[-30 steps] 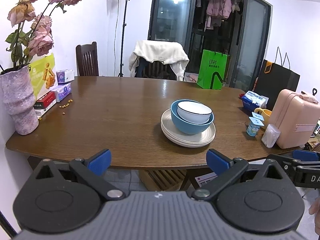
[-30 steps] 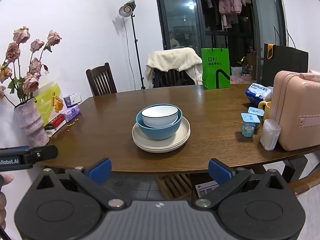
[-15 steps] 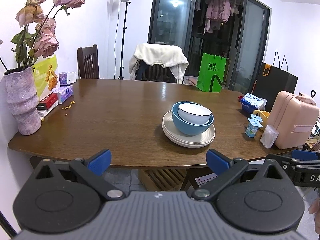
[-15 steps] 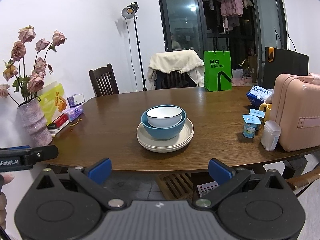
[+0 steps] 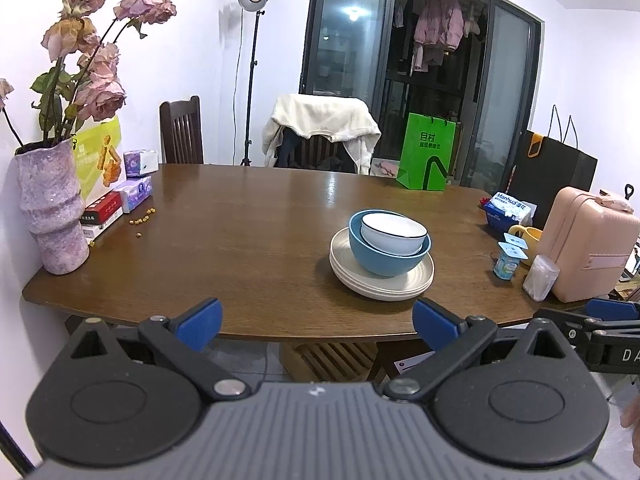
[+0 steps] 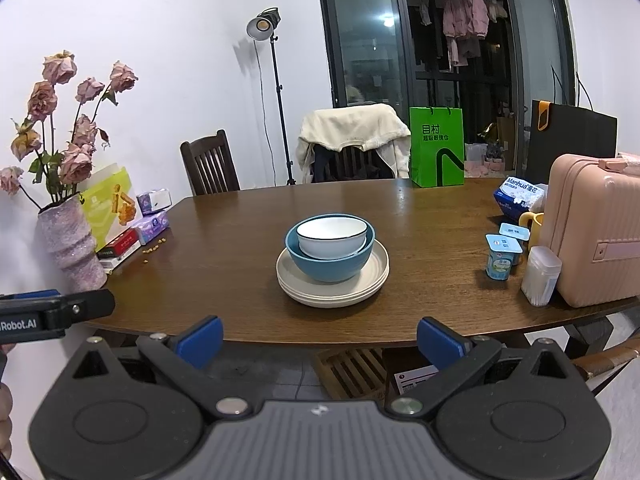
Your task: Organize plates and bowls
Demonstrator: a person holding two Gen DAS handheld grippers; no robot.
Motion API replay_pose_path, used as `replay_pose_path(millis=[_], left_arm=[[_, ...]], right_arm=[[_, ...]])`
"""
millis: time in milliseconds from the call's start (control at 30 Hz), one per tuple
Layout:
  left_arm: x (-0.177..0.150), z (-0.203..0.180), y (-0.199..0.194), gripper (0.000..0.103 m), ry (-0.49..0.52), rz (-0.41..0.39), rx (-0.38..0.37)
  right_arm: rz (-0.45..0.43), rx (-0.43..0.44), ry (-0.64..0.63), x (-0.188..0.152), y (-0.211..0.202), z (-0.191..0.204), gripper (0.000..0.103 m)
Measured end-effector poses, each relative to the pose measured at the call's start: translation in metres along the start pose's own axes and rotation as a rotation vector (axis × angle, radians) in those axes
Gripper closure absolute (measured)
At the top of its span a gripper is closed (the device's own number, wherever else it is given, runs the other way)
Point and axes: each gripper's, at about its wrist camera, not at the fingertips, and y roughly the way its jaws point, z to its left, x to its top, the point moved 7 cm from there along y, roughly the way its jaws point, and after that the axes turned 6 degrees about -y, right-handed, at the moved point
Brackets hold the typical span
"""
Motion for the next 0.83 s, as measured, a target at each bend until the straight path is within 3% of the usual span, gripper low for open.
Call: replay_pose_path(millis=[833], left_arm=[[0.0029, -0.0047, 0.0091, 0.0, 0.018, 0.01, -0.011]], right_arm=[[0.011, 0.006, 0.011, 0.0017, 0.0067, -0.0059, 0.0]])
